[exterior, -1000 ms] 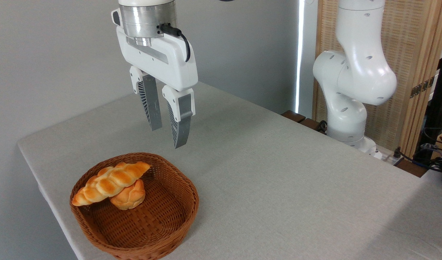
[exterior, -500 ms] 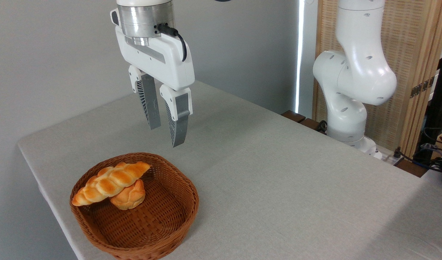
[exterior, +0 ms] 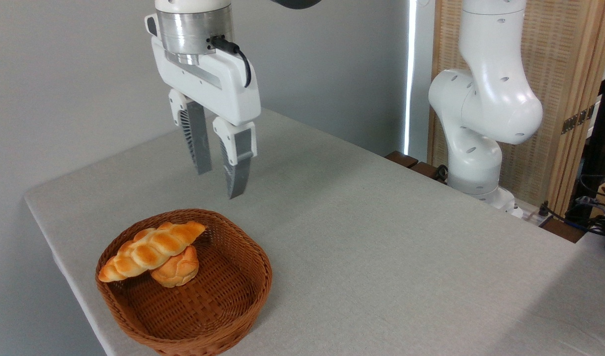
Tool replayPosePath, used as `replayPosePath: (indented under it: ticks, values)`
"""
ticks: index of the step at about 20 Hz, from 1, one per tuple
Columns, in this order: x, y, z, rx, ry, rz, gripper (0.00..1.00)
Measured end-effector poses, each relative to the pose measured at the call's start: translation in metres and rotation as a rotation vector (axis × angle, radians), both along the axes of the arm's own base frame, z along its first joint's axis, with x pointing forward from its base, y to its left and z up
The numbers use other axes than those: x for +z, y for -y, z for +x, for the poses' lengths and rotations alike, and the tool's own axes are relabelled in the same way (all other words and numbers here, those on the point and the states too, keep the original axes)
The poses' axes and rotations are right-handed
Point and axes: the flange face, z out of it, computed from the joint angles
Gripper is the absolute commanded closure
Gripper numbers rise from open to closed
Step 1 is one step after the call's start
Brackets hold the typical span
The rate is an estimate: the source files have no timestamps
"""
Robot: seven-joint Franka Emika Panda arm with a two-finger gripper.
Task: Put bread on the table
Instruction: 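Lower the open gripper down onto the braided bread roll in the basket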
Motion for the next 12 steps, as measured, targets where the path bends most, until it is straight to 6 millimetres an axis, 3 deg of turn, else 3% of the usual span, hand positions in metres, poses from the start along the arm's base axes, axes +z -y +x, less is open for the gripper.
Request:
replayPosePath:
  ticks: [6,12]
  values:
    - [-0.004,0.013,0.022,0.065,0.122,-0.045,0.00]
    - [-0.044,0.070,0.034,0.036,0.187,-0.068,0.00]
